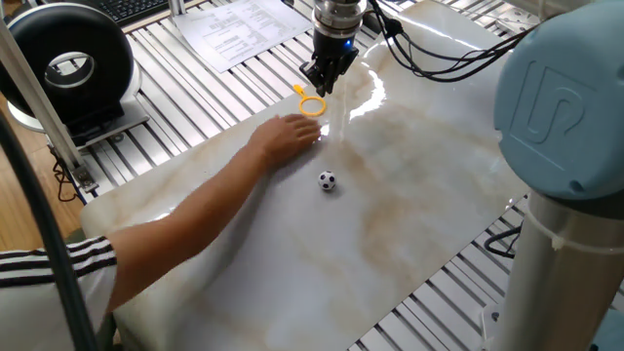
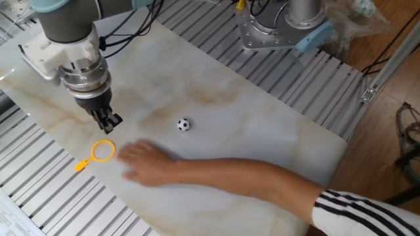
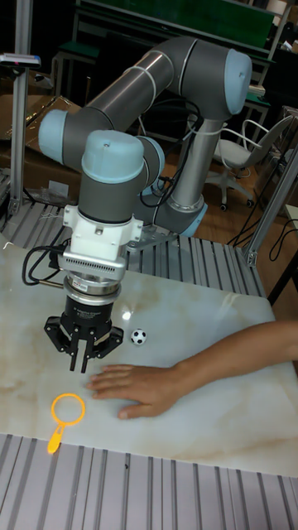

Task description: Attach the bubble ring to the ball

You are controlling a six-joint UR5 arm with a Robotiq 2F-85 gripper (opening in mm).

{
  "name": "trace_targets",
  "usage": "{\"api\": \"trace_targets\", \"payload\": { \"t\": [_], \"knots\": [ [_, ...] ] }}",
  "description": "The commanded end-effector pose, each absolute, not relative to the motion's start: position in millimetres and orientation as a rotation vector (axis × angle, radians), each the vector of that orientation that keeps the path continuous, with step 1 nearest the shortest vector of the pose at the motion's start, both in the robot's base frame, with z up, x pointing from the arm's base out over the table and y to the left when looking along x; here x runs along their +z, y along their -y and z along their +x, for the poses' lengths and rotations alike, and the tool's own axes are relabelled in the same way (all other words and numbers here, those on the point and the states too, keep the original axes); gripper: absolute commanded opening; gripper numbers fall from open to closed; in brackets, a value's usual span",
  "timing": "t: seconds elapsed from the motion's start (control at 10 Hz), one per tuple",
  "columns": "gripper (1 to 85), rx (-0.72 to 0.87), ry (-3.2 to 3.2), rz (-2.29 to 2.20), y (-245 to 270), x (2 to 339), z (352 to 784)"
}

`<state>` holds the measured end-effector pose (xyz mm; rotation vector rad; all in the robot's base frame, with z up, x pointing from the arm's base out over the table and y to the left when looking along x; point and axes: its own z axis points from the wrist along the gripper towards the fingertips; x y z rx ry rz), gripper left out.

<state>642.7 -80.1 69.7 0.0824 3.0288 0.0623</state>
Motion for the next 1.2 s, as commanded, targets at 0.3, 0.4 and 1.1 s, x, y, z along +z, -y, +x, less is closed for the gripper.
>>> {"api": "trace_targets", "payload": {
  "t": [0.3, 0.4, 1.1],
  "knots": [
    [23.0, 0.078, -3.014, 0.051, 80.6, 68.6, 645.5],
    [26.7, 0.076, -3.006, 0.016, 81.4, 65.8, 650.8],
    [32.7, 0.061, -2.983, 0.029, 117.3, 20.1, 681.5]
  ]
}}
